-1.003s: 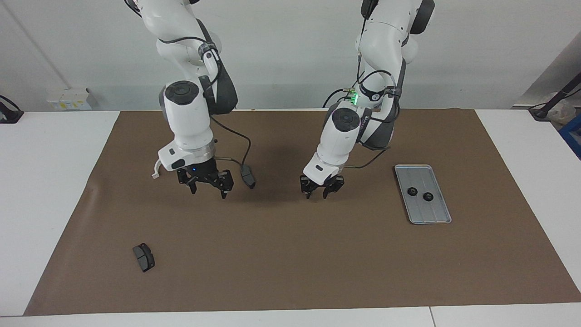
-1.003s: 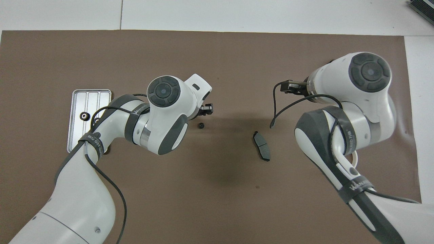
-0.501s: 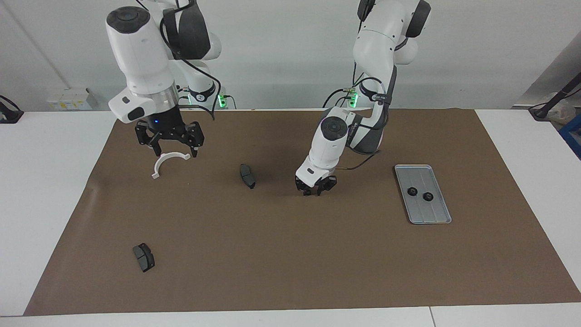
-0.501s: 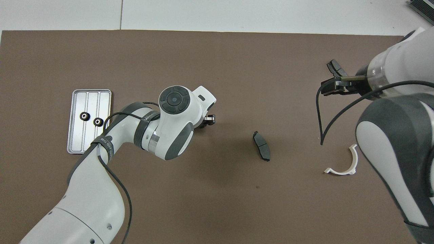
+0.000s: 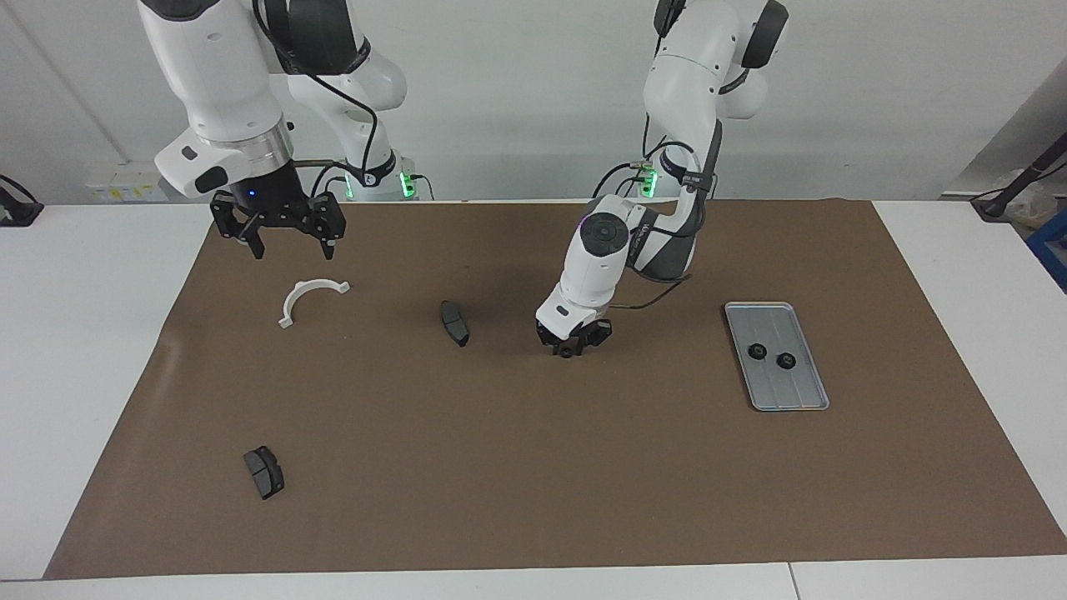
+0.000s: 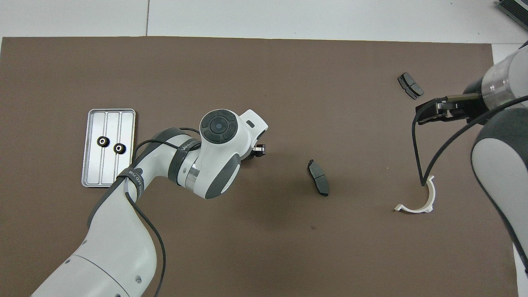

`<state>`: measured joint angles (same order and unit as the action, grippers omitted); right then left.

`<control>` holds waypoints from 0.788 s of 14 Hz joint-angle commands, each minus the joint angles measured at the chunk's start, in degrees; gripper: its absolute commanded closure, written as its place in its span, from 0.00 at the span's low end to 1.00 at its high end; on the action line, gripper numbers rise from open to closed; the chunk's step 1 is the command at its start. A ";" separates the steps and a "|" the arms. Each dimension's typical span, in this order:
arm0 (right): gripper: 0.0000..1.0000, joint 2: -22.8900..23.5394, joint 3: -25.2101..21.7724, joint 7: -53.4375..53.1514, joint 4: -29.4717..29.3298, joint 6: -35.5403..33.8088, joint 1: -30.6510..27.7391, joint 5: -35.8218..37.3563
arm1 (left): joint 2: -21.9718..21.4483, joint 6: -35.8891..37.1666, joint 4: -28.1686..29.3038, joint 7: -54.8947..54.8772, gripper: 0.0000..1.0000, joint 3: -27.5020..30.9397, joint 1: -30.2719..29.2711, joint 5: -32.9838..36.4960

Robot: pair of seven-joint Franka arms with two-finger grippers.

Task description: Pick bearing gear from pile to tray

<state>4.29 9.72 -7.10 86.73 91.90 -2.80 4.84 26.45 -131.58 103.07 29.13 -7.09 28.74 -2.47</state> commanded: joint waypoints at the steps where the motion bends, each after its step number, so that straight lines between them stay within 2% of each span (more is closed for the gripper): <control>1: 0.00 -0.95 0.39 1.74 0.28 -1.19 -0.98 -1.41 | -1.23 0.71 1.26 0.32 0.60 1.02 1.40 0.36; 6: 0.00 -1.03 0.47 1.04 0.28 -0.66 -1.07 -1.67 | -1.23 0.71 1.52 0.32 0.74 1.02 1.75 0.36; 7: 0.00 -1.03 0.48 0.95 0.28 -0.66 -1.07 -1.67 | -1.23 0.62 1.52 0.32 0.75 1.02 1.75 0.36; 11: 0.00 -3.49 -1.01 0.95 0.98 -2.76 0.07 -2.20 | -1.14 0.71 1.00 0.32 0.83 1.11 1.58 0.36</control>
<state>2.80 9.69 -7.10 86.70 90.91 -2.84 4.43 26.28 -131.39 103.17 29.12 -7.06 29.13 -2.39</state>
